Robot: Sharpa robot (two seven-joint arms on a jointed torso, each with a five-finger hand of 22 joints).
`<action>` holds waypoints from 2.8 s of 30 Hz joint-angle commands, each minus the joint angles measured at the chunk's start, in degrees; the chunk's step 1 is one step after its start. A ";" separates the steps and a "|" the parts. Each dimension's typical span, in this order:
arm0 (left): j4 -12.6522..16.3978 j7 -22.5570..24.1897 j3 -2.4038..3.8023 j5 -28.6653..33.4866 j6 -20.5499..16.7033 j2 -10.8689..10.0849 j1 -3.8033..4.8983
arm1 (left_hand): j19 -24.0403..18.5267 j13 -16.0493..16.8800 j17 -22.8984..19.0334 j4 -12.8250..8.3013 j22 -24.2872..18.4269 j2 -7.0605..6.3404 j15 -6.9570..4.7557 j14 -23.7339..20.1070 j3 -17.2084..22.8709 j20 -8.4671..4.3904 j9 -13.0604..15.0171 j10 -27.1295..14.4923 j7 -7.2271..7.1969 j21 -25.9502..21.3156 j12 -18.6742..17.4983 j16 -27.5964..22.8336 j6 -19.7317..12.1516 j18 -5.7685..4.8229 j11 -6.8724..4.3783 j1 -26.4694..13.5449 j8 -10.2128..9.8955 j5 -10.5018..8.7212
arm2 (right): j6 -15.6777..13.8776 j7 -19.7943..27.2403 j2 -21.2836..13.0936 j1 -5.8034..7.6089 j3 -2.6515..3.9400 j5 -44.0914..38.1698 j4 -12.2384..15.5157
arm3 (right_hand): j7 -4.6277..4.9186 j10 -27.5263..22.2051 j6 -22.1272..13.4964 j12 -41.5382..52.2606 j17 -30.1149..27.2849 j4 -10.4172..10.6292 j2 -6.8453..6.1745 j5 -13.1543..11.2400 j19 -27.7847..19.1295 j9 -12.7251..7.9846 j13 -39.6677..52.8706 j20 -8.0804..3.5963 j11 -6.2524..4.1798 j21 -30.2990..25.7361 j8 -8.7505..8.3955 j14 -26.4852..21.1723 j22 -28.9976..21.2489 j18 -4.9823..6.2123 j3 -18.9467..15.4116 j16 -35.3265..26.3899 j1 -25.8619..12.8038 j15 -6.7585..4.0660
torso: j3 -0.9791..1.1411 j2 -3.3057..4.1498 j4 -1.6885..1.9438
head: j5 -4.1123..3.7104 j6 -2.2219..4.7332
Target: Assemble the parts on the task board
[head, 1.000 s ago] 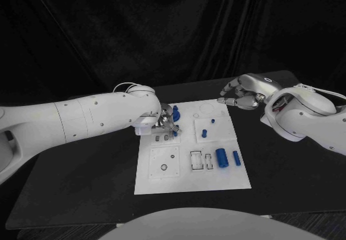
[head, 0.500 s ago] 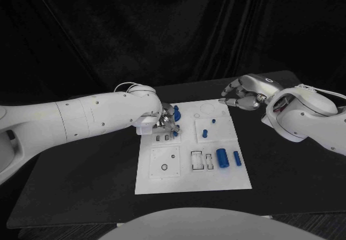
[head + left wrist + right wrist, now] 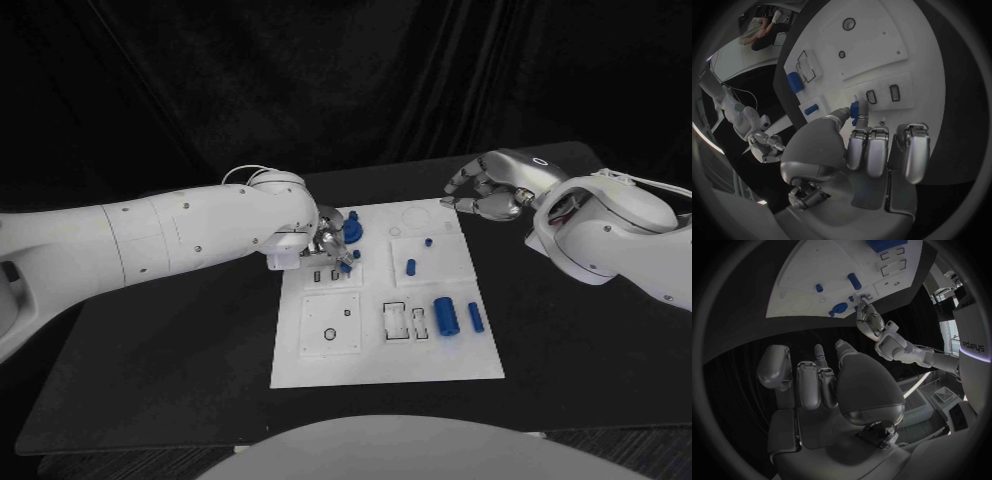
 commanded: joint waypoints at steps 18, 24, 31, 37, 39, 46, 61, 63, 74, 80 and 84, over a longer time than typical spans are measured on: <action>4.55 -1.51 0.04 -0.12 -1.98 -5.85 -0.02 | -0.12 15.03 15.09 0.05 8.94 -1.06 -0.31 6.15 4.13 -0.24 1.42 6.20 -0.14 -0.50 -0.03 0.15 0.64 0.31 -0.25 -4.02 -1.35 -0.30 | 1.14 -1.65 -0.21 -0.31 0.05 -0.08 -0.10 | 0.28 4.35 0.36 -0.64 2.54 -0.77 0.24 4.15 -0.52 -0.86 13.19 0.09 0.36 -1.55 -0.74 3.29 7.13 1.30 0.79 -0.99 1.33 0.33 | -0.04 -0.18 0.03 | 0.99 0.01; 4.79 -1.85 0.03 -0.12 -2.00 -6.26 -0.03 | -0.22 15.03 15.09 0.32 8.86 -1.15 -0.26 6.15 4.57 -0.20 1.65 6.20 -0.07 -0.61 -0.03 0.15 0.71 0.34 -0.18 -4.86 -1.60 -0.62 | 1.41 -1.64 -0.22 -0.41 0.05 -0.08 -0.09 | 0.28 4.33 0.37 -0.65 2.52 -0.72 0.26 4.15 -0.54 -0.88 13.17 0.09 0.37 -1.65 -0.75 3.29 7.11 1.32 0.79 -1.01 1.27 0.33 | -0.12 -0.02 0.20 | 1.02 0.01; 4.91 -1.76 0.01 -0.12 -1.99 -6.30 -0.06 | -0.63 15.03 15.09 0.50 8.50 -1.06 -0.22 6.15 4.89 -0.17 1.78 6.20 -0.04 -0.90 -0.03 0.15 0.70 0.46 -0.14 -5.31 -1.79 -0.69 | 1.66 -1.76 -0.24 -0.45 0.05 -0.08 -0.10 | 0.29 4.25 0.37 -0.72 2.35 -0.66 0.30 4.17 -0.58 -0.90 13.08 0.09 0.37 -1.80 -0.75 3.25 7.07 1.34 0.80 -1.15 1.23 0.34 | -0.17 0.00 0.06 | 1.18 0.01; 4.86 -1.73 0.00 -0.12 -1.94 -6.21 -0.19 | 0.06 15.03 15.09 0.79 9.15 -1.05 -0.20 6.15 5.11 -0.13 2.00 6.20 0.02 -0.50 -0.03 0.15 0.79 0.26 -0.10 -6.02 -2.00 -1.49 | 1.85 -1.75 -0.22 -0.46 0.05 -0.08 -0.13 | 0.29 4.17 0.37 -0.77 2.24 -0.65 0.32 4.17 -0.64 -0.90 13.00 0.09 0.36 -2.00 -0.76 3.23 7.02 1.38 0.81 -1.23 1.22 0.34 | -0.14 -0.05 -0.04 | 1.40 0.01; 4.83 -1.74 0.00 -0.12 -1.92 -6.15 -0.29 | 0.12 15.03 15.09 0.93 9.21 -1.03 -0.19 6.15 5.20 -0.12 2.13 6.20 0.04 -0.49 -0.03 0.15 0.85 0.25 -0.09 -6.38 -2.12 -2.08 | 1.97 -1.74 -0.21 -0.47 0.05 -0.08 -0.15 | 0.29 4.17 0.37 -0.77 2.24 -0.65 0.32 4.17 -0.64 -0.90 13.00 0.09 0.36 -2.00 -0.76 3.23 7.02 1.38 0.81 -1.23 1.22 0.34 | -0.11 0.00 -0.09 | 1.51 0.01; 4.79 -1.68 0.00 -0.12 -1.94 -6.00 -0.62 | 0.25 15.03 15.09 1.85 9.35 -0.78 -0.12 6.15 5.10 -0.05 2.66 6.20 0.12 -0.50 -0.03 0.15 1.09 0.22 -0.01 -7.92 -2.65 -4.83 | 2.24 -1.73 -0.18 -0.50 0.05 -0.08 -0.18 | 0.28 3.81 0.39 -1.05 1.75 -0.57 0.40 4.22 -0.85 -0.94 12.60 0.10 0.36 -2.72 -0.77 3.10 6.84 1.50 0.86 -1.64 1.17 0.35 | -0.05 0.06 -0.13 | 1.67 0.01; 4.70 -1.70 0.00 -0.12 -1.75 -5.72 -1.26 | 0.17 15.03 15.09 2.48 9.32 -0.42 -0.05 6.15 4.89 0.00 3.02 6.20 0.18 -0.61 -0.03 0.15 1.19 0.26 0.06 -8.68 -3.07 -6.69 | 2.71 -1.80 -0.12 -0.59 0.05 -0.07 -0.24 | 0.28 3.89 0.39 -0.99 1.87 -0.53 0.44 4.23 -0.84 -0.97 12.69 0.10 0.36 -2.71 -0.78 3.12 6.84 1.50 0.89 -1.56 1.16 0.35 | -0.09 0.01 -0.11 | 1.79 0.01; 4.68 -1.70 0.00 -0.12 -1.68 -5.70 -1.32 | 0.10 15.03 15.09 2.51 9.26 -0.37 -0.04 6.15 4.87 0.01 3.08 6.20 0.18 -0.67 -0.03 0.15 1.21 0.28 0.07 -8.71 -3.12 -7.01 | 2.75 -1.79 -0.10 -0.60 0.05 -0.07 -0.26 | 0.28 3.89 0.39 -0.99 1.87 -0.53 0.44 4.23 -0.84 -0.97 12.69 0.10 0.36 -2.71 -0.78 3.12 6.84 1.50 0.89 -1.56 1.16 0.35 | -0.09 0.00 -0.11 | 1.82 0.01; 4.57 -1.57 0.00 -0.12 -1.91 -5.46 -1.62 | 0.07 15.03 15.09 2.76 9.27 0.01 0.01 6.15 4.78 0.05 3.34 6.20 0.23 -0.74 -0.03 0.15 1.26 0.29 0.12 -8.91 -3.42 -8.42 | 2.85 -1.76 -0.01 -0.65 0.05 -0.07 -0.33 | 0.28 3.89 0.39 -0.99 1.87 -0.53 0.44 4.23 -0.84 -0.97 12.69 0.10 0.36 -2.71 -0.78 3.12 6.84 1.50 0.89 -1.56 1.16 0.35 | -0.04 -0.04 -0.17 | 1.88 0.01; 4.56 -0.85 0.00 -0.12 -2.68 -5.55 -1.70 | 0.06 15.03 15.09 3.20 9.32 0.08 0.08 6.15 4.13 0.14 3.75 6.20 0.31 -0.82 -0.03 0.15 1.43 0.30 0.20 -9.38 -3.80 -11.34 | 2.95 -1.82 -0.05 -0.67 0.05 -0.07 -0.34 | 0.28 3.89 0.39 -0.99 1.87 -0.53 0.44 4.23 -0.84 -0.97 12.69 0.10 0.36 -2.71 -0.78 3.12 6.84 1.50 0.89 -1.56 1.16 0.35 | -0.04 -0.02 -0.11 | 1.82 0.01; 4.59 -0.50 0.00 -0.12 -3.45 -5.74 -1.72 | 0.13 15.03 15.09 2.40 9.43 0.38 -0.02 6.15 4.68 0.07 4.26 6.20 0.09 -0.83 -0.03 0.15 1.62 0.29 0.05 -8.21 -3.95 -8.39 | 2.98 -1.83 -0.05 -0.71 0.05 -0.07 -0.40 | 0.28 3.89 0.39 -0.99 1.87 -0.53 0.44 4.23 -0.84 -0.97 12.69 0.10 0.36 -2.71 -0.78 3.12 6.84 1.50 0.89 -1.56 1.16 0.35 | -0.05 -0.03 -0.16 | 1.79 0.01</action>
